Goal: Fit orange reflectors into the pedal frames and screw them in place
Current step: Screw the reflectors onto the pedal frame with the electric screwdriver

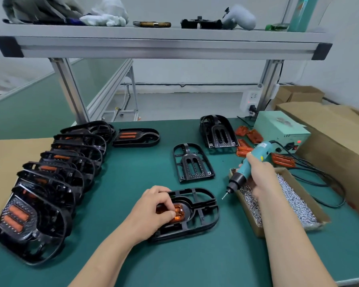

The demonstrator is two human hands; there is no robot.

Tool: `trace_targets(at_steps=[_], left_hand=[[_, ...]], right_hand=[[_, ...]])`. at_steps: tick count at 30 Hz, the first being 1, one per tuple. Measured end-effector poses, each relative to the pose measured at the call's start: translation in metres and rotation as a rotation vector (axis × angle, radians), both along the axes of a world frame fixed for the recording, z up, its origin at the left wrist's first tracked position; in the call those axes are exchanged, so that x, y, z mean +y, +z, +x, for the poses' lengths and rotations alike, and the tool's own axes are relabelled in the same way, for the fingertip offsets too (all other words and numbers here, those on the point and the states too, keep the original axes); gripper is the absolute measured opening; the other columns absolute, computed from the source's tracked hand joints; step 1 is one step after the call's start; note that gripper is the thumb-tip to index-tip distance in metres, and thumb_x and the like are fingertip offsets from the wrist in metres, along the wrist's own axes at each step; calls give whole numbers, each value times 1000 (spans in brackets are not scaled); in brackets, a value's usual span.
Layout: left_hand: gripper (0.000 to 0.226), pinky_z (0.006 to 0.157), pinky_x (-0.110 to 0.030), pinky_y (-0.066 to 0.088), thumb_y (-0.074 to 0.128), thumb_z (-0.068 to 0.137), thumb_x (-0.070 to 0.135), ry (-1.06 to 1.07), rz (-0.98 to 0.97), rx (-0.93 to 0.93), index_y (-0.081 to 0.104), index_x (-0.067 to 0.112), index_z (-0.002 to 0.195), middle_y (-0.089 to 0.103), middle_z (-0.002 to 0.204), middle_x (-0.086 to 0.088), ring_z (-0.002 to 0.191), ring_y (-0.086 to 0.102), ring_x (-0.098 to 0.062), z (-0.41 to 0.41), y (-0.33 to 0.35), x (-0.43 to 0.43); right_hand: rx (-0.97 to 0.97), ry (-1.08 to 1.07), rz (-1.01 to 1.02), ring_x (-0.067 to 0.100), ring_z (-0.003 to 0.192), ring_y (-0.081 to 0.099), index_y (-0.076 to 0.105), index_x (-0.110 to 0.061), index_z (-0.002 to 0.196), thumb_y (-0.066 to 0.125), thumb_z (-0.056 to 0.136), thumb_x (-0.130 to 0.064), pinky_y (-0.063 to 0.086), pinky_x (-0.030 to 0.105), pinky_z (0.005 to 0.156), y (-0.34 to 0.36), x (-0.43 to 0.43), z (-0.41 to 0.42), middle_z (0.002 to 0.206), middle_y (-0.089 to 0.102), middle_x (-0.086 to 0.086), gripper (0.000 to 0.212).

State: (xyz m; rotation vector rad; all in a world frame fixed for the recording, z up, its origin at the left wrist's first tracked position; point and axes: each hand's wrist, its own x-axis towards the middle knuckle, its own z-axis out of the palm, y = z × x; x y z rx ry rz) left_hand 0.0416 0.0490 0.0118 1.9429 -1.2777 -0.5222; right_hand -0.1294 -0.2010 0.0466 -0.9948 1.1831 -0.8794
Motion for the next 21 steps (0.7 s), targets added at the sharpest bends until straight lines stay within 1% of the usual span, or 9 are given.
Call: trace_targets(at_steps=[2, 4, 6, 9, 11, 13, 16, 18, 21], left_hand=[[26, 90, -3, 26, 76, 83, 19, -3, 3, 2, 64, 37, 70, 48, 120, 28, 119, 42, 8, -1, -1, 0], [23, 90, -5, 27, 76, 83, 20, -8, 6, 9, 64, 37, 73, 47, 121, 29, 119, 42, 9, -1, -1, 1], [22, 91, -5, 27, 75, 83, 20, -8, 9, 13, 64, 37, 74, 47, 122, 29, 120, 41, 9, -1, -1, 0], [23, 92, -5, 27, 75, 83, 20, 0, 8, 14, 64, 37, 74, 47, 121, 29, 121, 41, 8, -1, -1, 0], [23, 92, -7, 27, 75, 83, 19, 1, 2, 20, 64, 37, 75, 48, 121, 28, 121, 42, 6, -1, -1, 0], [23, 93, -13, 29, 75, 83, 19, 1, -1, 28, 65, 37, 75, 48, 121, 28, 121, 43, 4, -2, 0, 0], [22, 93, -15, 31, 76, 82, 20, 3, 4, 25, 65, 39, 77, 49, 120, 30, 120, 45, 3, -2, 1, 0], [22, 93, -12, 30, 76, 82, 21, 8, 1, 30, 66, 40, 78, 49, 120, 31, 119, 45, 4, -2, 2, 1], [21, 97, -21, 35, 78, 81, 20, 41, -35, 92, 67, 39, 78, 53, 120, 28, 118, 50, 3, -4, 4, 1]], right_hand=[[205, 1, -102, 25, 78, 63, 45, -1, 124, 67, 94, -37, 51, 35, 62, -3, -1, -1, 102, 63, 15, 52], [342, -10, -184, 28, 74, 64, 39, -1, 122, 67, 92, -42, 50, 35, 57, -7, 0, -5, 106, 62, 18, 58], [448, 13, -256, 32, 79, 65, 34, -2, 129, 64, 94, -44, 51, 38, 61, -8, 2, -9, 111, 61, 19, 62], [683, 30, -401, 37, 96, 60, 27, 0, 141, 56, 98, -47, 39, 35, 75, -4, 5, -16, 119, 60, 22, 70], [725, 31, -466, 36, 94, 59, 33, -2, 132, 50, 100, -47, 38, 37, 75, -3, 9, -22, 113, 64, 22, 58], [793, 56, -493, 33, 87, 58, 40, -9, 115, 48, 101, -41, 39, 39, 72, -2, 12, -29, 101, 66, 18, 36], [1042, 224, -510, 32, 89, 53, 53, -16, 103, 53, 97, -28, 41, 38, 75, 0, 14, -43, 95, 60, 10, 14], [1192, 404, -523, 29, 93, 57, 60, -21, 99, 58, 92, -26, 46, 36, 77, 2, 16, -47, 97, 62, 5, 8], [1263, 536, -572, 22, 86, 56, 62, -27, 88, 64, 89, -24, 44, 30, 72, 5, 19, -45, 94, 65, -2, 3]])
